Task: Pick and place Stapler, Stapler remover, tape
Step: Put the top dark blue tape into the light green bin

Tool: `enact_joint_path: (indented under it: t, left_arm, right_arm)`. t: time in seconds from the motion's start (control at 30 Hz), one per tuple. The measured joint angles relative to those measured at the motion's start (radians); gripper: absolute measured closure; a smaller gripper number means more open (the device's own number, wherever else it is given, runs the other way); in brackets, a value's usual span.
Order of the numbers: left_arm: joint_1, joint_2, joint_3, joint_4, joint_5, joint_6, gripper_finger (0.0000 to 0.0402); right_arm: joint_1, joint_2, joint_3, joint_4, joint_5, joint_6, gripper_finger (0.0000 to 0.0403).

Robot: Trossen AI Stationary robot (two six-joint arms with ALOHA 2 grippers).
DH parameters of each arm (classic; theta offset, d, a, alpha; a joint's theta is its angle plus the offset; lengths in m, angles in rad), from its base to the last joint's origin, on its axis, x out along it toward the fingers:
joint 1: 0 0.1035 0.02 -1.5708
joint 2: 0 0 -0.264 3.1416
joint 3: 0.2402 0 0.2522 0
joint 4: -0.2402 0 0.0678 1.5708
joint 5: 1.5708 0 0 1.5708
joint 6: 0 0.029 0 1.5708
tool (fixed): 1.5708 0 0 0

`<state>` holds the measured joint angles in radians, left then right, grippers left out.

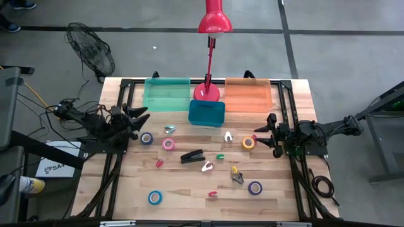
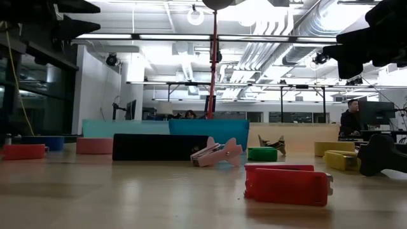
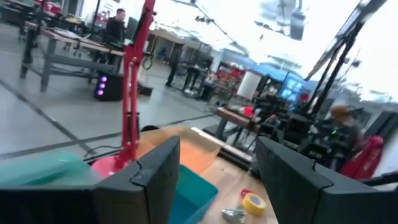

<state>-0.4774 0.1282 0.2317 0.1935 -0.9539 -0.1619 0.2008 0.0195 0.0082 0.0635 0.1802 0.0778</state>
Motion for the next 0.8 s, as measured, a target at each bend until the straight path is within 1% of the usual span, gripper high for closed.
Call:
enact_joint_path:
  t: [0.13,0.27,0.4,0.5,0.6,0.67,0.73,0.8]
  left_arm:
    - [0.000,0.047,0.081,-0.111,-0.012,0.004,0.0195]
    - [0.000,0.127,0.147,-0.210,-0.064,0.007,0.0195]
    - [0.000,0.219,0.205,-0.255,-0.118,0.000,0.0195]
    - [0.000,0.302,0.246,-0.257,-0.182,0.000,0.0195]
    - [0.002,0.393,0.291,-0.257,-0.273,0.000,0.0195]
    - [0.026,0.458,0.324,-0.256,-0.315,0.000,0.0195]
    - [0.069,0.522,0.359,-0.256,-0.307,0.000,0.0195]
    - [0.125,0.585,0.395,-0.257,-0.253,-0.002,0.0195]
  right_arm:
    - [0.000,0.000,0.000,0.000,0.000,0.000,0.0233]
    - [0.000,0.000,0.000,0.000,0.000,0.000,0.0233]
    - [0.000,0.000,0.000,0.000,0.000,0.000,0.0233]
    - [0.000,0.000,0.000,0.000,0.000,0.000,0.0233]
    - [0.000,0.000,0.000,0.000,0.000,0.000,0.0233]
    - [0.000,0.000,0.000,0.000,0.000,0.000,0.0233]
    - [0.000,0.000,0.000,0.000,0.000,0.000,0.0233]
    - [0.000,0.000,0.000,0.000,0.000,0.000,0.0233]
